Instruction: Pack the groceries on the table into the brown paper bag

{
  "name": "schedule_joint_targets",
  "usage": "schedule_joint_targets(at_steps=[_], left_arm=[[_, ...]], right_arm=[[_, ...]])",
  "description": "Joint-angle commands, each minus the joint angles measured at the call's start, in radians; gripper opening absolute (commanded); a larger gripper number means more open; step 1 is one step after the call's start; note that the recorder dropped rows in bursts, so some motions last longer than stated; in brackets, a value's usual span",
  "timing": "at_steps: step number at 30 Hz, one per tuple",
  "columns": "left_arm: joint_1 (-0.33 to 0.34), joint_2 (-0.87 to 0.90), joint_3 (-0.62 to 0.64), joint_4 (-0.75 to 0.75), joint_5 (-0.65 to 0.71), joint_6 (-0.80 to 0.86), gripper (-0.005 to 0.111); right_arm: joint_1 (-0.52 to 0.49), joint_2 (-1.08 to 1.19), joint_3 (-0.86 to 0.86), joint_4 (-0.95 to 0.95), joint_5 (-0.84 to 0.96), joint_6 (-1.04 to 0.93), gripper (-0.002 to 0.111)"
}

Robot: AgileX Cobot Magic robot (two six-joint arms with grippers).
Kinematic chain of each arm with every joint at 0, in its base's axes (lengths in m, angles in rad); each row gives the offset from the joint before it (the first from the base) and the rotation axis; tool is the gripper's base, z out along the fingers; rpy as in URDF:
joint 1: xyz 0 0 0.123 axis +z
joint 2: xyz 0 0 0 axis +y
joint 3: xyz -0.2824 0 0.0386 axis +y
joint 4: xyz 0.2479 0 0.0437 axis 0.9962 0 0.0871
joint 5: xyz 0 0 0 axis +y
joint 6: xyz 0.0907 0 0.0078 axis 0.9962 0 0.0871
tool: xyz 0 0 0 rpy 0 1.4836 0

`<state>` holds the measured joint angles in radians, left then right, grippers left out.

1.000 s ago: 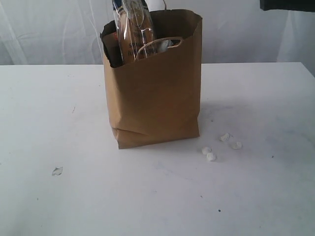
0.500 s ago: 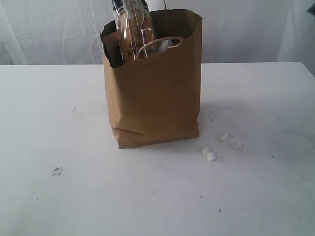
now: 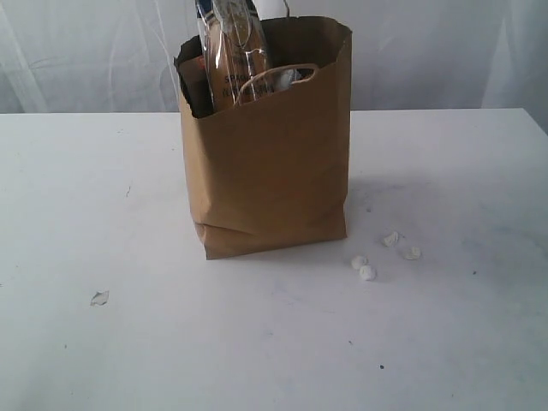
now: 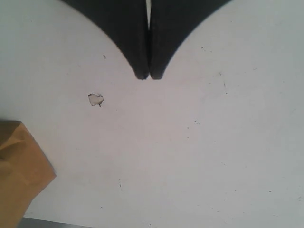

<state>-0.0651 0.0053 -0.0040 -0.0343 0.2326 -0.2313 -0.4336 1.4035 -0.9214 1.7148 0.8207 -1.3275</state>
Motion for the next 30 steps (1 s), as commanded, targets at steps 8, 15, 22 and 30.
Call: schedule_joint_targets(at_steps=[8, 15, 22, 30], left_arm=[[-0.006, -0.005, 0.004, -0.003, 0.0, 0.0, 0.0], [-0.006, -0.005, 0.004, -0.003, 0.0, 0.0, 0.0], [-0.006, -0.005, 0.004, -0.003, 0.0, 0.0, 0.0], [-0.006, -0.005, 0.004, -0.003, 0.004, 0.0, 0.0]], right_arm=[[-0.016, 0.118, 0.02, -1.525, -0.16, 1.152, 0.0], [0.02, 0.03, 0.023, -1.839, -0.335, 1.408, 0.0], [0.224, 0.006, 0.023, -1.245, -0.237, 0.664, 0.0], [0.485, 0.135, 0.023, -1.089, -0.201, 0.381, 0.0]])
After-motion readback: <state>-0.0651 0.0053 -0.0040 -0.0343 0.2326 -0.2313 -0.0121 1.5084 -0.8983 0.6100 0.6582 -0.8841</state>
